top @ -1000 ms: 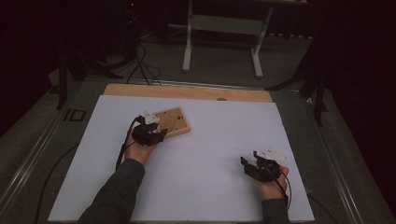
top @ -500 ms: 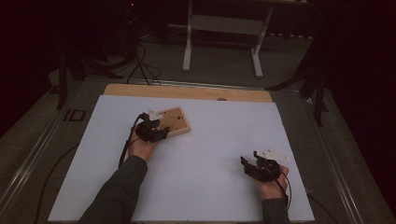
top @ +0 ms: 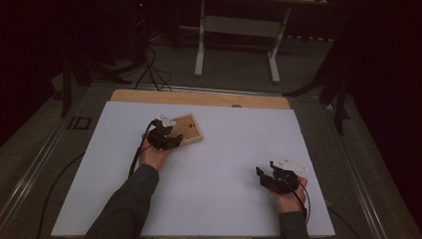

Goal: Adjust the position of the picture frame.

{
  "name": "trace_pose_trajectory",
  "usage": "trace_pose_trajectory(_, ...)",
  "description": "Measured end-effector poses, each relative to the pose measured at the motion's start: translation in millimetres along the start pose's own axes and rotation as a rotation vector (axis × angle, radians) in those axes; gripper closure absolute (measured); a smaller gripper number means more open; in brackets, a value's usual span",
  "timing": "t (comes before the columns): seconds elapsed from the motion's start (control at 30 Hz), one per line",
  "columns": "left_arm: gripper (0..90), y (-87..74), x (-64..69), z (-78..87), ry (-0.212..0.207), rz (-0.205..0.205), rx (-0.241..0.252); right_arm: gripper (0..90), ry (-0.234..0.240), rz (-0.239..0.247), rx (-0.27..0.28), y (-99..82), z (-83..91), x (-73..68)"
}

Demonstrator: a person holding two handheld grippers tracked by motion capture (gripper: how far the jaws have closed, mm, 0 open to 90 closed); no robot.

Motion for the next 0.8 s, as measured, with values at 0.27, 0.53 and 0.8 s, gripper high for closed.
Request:
trace_pose_trajectory(0.27, 47.8, 1.6, 0.0, -6.1, -0.014, 0.021, -0.002, 39.4, -0.002, -0.003, 0.001, -0.1, 0.0, 0.8)
trace_pose_trajectory(0.53, 47.9, 1.3, 2.5, -11.5, -0.015, 0.02, -0.019, 39.4, -0.003, -0.002, 0.002, 0.0, 0.3, 1.0)
trace_pose_trajectory(0.8, 49.8, 0.4, 2.4, -13.7, -0.028, 0.034, -0.029, 39.4, -0.003, -0.003, 0.002, 0.0, 0.4, 1.3)
Point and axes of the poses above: each handheld gripper's, and its own axes: z roughly backward along the jaws, y roughly out of its top, x roughly to its right, the point moved 9 cm from there along -z, roughly forward along the jaws, and after that the axes turned 2 degrees about y, right-handed, at the moved point
